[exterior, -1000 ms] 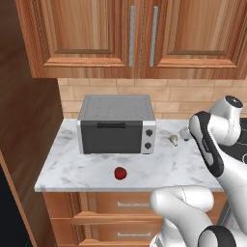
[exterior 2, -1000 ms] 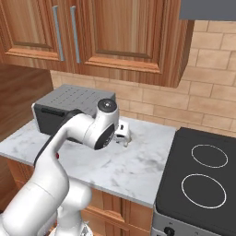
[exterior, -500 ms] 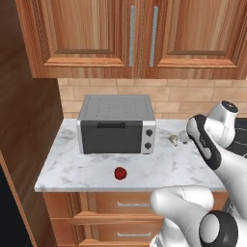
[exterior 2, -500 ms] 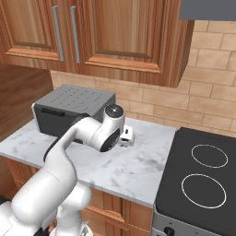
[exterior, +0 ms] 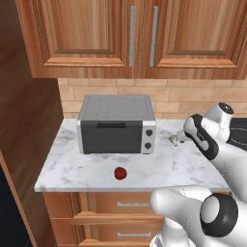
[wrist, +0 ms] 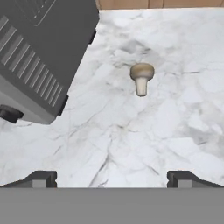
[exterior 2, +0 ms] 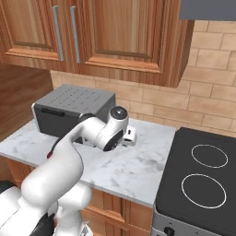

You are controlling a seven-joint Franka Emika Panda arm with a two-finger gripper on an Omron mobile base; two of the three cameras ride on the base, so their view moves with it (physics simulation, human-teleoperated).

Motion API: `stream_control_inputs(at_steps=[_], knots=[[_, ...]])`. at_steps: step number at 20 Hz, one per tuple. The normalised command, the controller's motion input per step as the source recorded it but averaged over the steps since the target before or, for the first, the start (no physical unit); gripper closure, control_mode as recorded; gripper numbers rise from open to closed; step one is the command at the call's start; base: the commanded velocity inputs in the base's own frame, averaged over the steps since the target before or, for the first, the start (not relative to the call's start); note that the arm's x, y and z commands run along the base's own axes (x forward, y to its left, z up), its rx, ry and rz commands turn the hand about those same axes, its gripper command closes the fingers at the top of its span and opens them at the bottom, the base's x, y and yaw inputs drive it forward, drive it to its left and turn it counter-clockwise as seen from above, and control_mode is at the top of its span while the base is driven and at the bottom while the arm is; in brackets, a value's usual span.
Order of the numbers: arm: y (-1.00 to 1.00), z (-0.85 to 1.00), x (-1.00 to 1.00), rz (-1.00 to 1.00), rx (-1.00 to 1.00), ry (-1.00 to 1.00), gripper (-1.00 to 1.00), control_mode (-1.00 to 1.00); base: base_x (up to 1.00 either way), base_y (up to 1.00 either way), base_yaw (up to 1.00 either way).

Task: Place the liquor on the top shelf of the fridge to keep it out of children's reach, and place the tomato and mushroom on lower shelves for easy access.

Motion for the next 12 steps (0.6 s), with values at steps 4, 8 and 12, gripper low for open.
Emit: stream_control_inputs(at_steps=[4,8,12], knots=[[-0.07,-0.11,0.27,0.00,0.04,0.00,-1.00,-1.00,0.00,0.00,0.00],[-0.04,-0.12,0.31,0.00,0.02,0.02,-1.00,-1.00,0.00,0.00,0.00],[0.00,-0.14,0.29,0.00,0.00,0.02,-1.00,-1.00,0.00,0.00,0.00]])
